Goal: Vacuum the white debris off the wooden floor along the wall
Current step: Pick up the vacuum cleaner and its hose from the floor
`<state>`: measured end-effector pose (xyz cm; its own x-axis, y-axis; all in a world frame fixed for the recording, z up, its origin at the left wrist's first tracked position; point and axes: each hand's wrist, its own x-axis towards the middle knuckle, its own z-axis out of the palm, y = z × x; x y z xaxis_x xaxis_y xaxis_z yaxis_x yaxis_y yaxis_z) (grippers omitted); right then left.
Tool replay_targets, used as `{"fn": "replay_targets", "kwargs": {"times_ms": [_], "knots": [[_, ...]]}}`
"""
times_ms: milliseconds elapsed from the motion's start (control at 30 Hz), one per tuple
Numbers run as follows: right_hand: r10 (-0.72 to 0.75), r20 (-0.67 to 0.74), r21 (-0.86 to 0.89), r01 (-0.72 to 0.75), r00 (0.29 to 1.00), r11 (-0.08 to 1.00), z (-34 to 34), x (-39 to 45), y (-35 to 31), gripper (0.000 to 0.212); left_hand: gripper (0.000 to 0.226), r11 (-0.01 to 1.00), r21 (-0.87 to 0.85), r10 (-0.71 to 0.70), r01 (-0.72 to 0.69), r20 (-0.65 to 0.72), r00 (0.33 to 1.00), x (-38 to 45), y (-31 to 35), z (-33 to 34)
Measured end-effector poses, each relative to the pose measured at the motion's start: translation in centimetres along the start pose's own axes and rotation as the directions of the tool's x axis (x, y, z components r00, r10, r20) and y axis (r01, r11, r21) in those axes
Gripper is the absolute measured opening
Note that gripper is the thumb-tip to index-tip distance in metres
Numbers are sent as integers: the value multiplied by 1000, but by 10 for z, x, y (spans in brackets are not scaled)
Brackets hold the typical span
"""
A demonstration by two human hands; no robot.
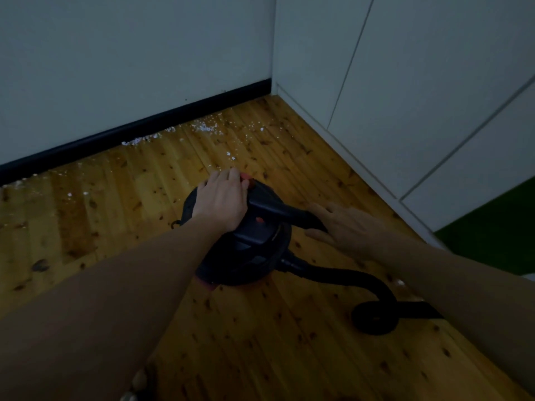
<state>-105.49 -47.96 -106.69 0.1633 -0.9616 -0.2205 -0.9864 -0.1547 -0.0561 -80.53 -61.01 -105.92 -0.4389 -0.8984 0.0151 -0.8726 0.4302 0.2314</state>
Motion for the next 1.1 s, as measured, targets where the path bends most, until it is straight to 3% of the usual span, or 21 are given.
{"fn": "replay_targets", "kwargs": {"times_ms": [233,333,433,567,667,733,867,933,967,1000,1033,1067,1100], "knots": [[18,6,10,-18,1000,1000,-4,-17,7,54,40,1000,-11,-7,7,-35,999,3,-3,4],[29,21,9,-29,999,1000,-3,-27,17,54,40,999,-33,-5,4,-29,1000,3,-3,4],[29,27,-18,-29,999,999,-5,-36,22,71,37,997,-79,5,-7,-23,1000,2,-3,3],[236,-13,146,-232,972,962,-25,-59,43,51,36,988,-152,5,-12,-46,999,4,-3,2],[367,-97,257,-333,925,907,-56,-59,63,62,38,996,-87,9,-14,-56,998,2,-5,3],[358,-142,245,-317,923,916,-76,-47,64,69,40,997,-73,13,-18,-67,998,1,-5,4],[243,-231,219,-193,942,956,-108,-8,47,54,47,996,56,-64,64,-1,998,2,6,-4],[164,-230,212,-115,959,970,-124,11,28,51,53,996,80,-35,42,-82,996,-2,26,-15],[134,-218,217,-86,967,972,-131,22,16,50,53,1000,-4,6,-6,-120,993,-6,42,-20],[110,-211,231,-60,971,971,-137,32,4,48,50,973,-229,9,-33,-105,994,-10,63,-28],[95,-215,251,-39,972,967,-143,42,-7,45,45,827,-562,-18,26,19,1000,-14,87,-35],[91,-231,273,-25,969,962,-149,51,-18,43,42,503,-843,17,189,228,974,-17,111,-42],[92,-250,297,-14,964,955,-153,59,-27,44,43,145,-923,121,357,375,919,-21,131,-45]]}}
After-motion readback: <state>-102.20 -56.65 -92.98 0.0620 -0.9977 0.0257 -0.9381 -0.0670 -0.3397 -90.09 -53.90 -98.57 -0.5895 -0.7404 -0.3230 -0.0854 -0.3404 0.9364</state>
